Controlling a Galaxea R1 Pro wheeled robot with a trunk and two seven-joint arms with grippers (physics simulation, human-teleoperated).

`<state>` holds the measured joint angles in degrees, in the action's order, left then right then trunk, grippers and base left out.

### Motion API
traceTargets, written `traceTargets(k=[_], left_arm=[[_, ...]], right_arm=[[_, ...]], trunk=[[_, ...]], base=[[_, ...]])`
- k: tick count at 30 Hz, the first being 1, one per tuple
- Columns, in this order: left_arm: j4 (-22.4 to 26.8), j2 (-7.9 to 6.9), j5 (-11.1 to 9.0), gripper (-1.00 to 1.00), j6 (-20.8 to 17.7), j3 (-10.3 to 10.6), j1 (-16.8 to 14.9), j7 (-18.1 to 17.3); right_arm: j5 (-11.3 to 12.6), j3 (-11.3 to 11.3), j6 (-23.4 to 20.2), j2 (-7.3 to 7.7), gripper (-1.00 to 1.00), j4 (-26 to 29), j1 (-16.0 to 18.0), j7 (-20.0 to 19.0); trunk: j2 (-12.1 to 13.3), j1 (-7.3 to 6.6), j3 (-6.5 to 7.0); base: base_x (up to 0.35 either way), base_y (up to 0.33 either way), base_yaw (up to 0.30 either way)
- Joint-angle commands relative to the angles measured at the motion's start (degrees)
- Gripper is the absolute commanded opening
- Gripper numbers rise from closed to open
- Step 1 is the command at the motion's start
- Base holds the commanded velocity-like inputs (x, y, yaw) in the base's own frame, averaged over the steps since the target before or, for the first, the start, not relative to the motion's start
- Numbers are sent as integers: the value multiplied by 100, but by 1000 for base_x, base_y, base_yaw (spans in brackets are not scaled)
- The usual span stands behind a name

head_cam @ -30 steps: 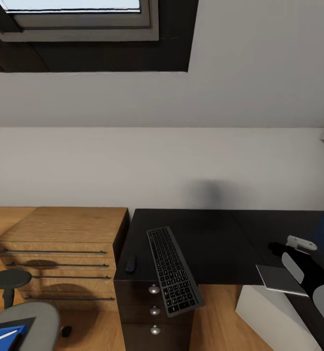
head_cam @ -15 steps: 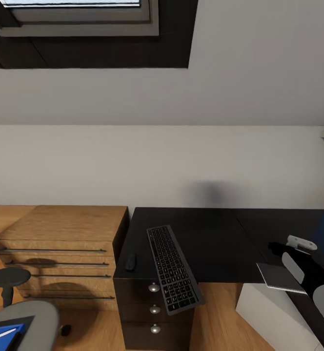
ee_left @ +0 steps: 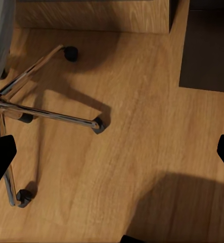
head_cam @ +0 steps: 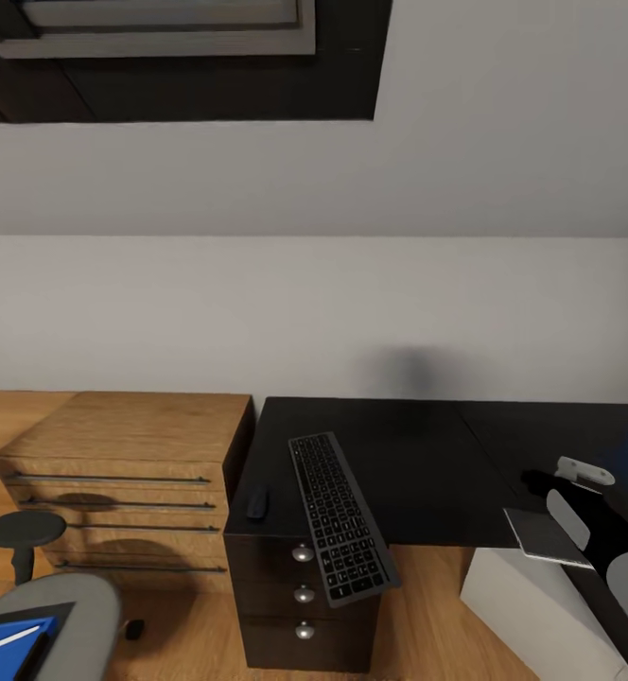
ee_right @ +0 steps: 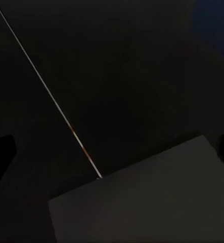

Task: In the bedroom, organize the workspace by keeping the computer under the desk, ensuring the monitor is on the desk, placing the keyboard on the desk next to the monitor, placing the mouse on the desk next to the keyboard, moving the folder from the swivel chair onto the desk next to the mouse, stacking the notebook on top of the folder with the pen on top of the notebook, and positioning the swivel chair next to the desk.

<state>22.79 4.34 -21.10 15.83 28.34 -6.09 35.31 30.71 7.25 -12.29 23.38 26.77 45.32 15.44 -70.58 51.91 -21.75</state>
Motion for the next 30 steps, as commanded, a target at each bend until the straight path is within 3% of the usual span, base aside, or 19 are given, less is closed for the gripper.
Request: traceTargets(k=[1,13,20,30], left_arm=[[-3,-3,-61,100,34,48,-7,29],[-3,-3,-61,100,25,41,-7,29],[-3,-3,-61,100,18,40,-7,29],[-3,-3,-61,100,11,40,-7,29]], right_arm=[[41,48,-27,8,100,12,3,47],[35,41,-28,13,100,8,3,61],[32,-197,-24,96,100,-10,3,77],[33,-280,-14,153,100,-14,3,53]], trunk=[[-5,0,-16],[-5,0,-121],[-285,154,-308],[-606,330,-540]], base=[[0,0,74],[0,0,74],[0,0,55],[0,0,-14]])
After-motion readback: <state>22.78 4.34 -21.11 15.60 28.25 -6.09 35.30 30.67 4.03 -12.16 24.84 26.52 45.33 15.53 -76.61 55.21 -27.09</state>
